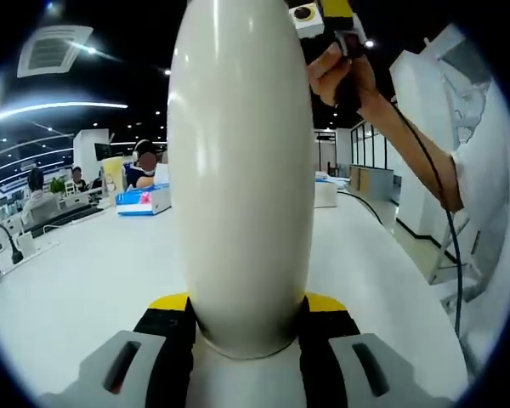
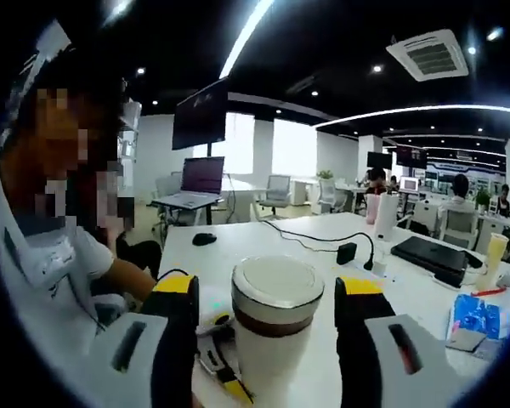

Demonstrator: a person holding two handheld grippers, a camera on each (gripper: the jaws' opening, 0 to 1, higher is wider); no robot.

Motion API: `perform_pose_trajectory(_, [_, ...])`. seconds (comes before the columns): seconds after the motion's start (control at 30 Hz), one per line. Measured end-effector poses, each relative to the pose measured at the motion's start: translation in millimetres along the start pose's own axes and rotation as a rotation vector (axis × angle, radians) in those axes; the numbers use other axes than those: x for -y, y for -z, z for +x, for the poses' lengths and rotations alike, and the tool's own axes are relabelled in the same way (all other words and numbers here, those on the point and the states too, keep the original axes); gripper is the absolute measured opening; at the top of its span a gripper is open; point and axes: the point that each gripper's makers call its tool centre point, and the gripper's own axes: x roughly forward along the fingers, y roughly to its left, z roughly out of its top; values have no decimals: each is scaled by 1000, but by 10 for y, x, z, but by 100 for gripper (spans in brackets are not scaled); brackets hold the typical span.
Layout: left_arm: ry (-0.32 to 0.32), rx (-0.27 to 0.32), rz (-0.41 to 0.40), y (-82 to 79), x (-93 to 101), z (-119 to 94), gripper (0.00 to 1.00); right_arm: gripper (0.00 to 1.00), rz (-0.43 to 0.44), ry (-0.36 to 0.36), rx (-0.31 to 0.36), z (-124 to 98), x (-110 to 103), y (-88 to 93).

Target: Grasp the water cup twist off the cup lid place the cup lid on the table

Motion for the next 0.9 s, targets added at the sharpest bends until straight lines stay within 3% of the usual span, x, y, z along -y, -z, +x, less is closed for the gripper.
perform_pose_trajectory(0.27, [0,0,1,0,3,-2,49,73,37,312,-73,-16,45,31])
perform_pose_trajectory(0.43, [0,0,0,2,0,-2,49,76,-33,480,-99,5,52,72])
perform_pose_trajectory(0.47, [0,0,0,3,0,-2,49,79,-44,547,-104,-5,79,78])
perform_pose_trajectory(0.5, [0,0,0,3,1,-3,49,79,-50,558,-98,-4,82,69])
perform_pose_trajectory(0.7, [0,0,2,4,2,-4,49,79,-11,797,88,-56,159,-82])
perform_pose_trajectory(0.8, [0,0,2,5,1,-4,49,79,20,882,160,-73,163,-94])
perform_pose_trajectory(0.9, [0,0,2,5,0,-4,49,78,13,952,176,-83,185,-74])
